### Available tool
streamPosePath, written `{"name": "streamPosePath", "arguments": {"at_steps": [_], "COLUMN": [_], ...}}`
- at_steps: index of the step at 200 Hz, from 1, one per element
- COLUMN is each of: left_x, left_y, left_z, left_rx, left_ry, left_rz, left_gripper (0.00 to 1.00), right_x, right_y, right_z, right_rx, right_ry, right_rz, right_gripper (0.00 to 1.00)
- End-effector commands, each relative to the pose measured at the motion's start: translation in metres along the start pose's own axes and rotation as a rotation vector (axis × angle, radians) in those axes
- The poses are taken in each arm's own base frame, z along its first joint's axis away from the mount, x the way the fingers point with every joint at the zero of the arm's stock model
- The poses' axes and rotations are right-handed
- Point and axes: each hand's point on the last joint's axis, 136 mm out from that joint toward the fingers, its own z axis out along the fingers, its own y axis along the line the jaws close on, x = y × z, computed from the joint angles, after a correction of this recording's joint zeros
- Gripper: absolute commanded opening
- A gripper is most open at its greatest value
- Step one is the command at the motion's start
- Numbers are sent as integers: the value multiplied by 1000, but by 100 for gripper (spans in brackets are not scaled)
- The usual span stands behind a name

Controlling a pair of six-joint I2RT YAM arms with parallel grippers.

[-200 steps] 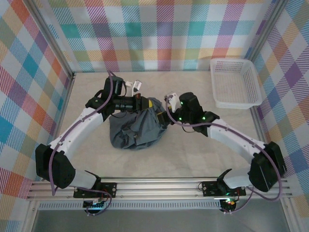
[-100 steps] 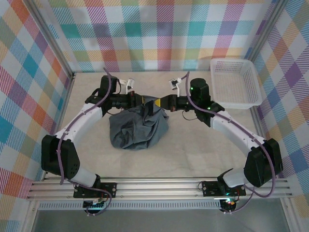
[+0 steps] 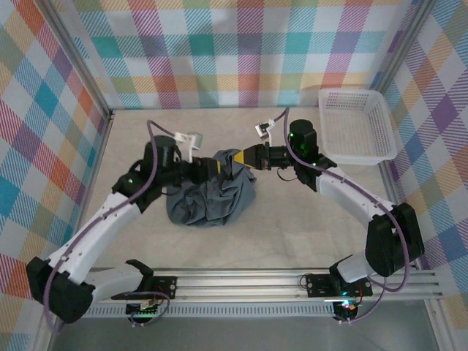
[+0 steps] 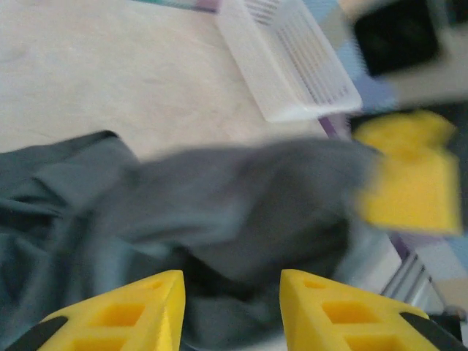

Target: Fold the inside-out t-shirt

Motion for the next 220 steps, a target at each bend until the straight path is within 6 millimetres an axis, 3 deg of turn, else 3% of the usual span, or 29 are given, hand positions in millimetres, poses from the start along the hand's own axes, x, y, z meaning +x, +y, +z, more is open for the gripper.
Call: {"name": "streamPosePath", "arguments": {"at_steps": [1,38,65,84,111,131,153,180,200,220], "left_x": [8,9,14,13,6,-5,-12,-14,-13,-14], "left_y": [12,11,-3,11,30,36,31,21,9,1], "left_z": [11,44,65,72,75,73,64,47,30,22], "left_rx": [-187,-205,-109,-176,-287,-333,-310,-228,-70,56], "left_ry": [-52,-45,-18,-20,-48,-75,-91,-55,37,179], "left_rz": [176,266,307,307,315,305,272,204,66,-113], "left_gripper": [35,35,60,69,70,59,32,0,0,0], "right_x": [-10,-8,-8,-8,-7,-6,-5,-13,-12,-3], "right_y": [13,17,19,19,22,20,5,-30,-58,-83], "right_z": [0,-2,-4,-5,-5,-6,-9,-28,-42,-46], "right_rx": [-37,-29,-22,-22,-36,-21,50,160,228,297], "right_ry": [3,7,-3,-8,-7,-9,-25,-71,-63,11], "right_rz": [-22,-19,-28,-22,-20,-21,3,94,94,39], "right_gripper": [0,0,0,0,0,0,0,0,0,7]}}
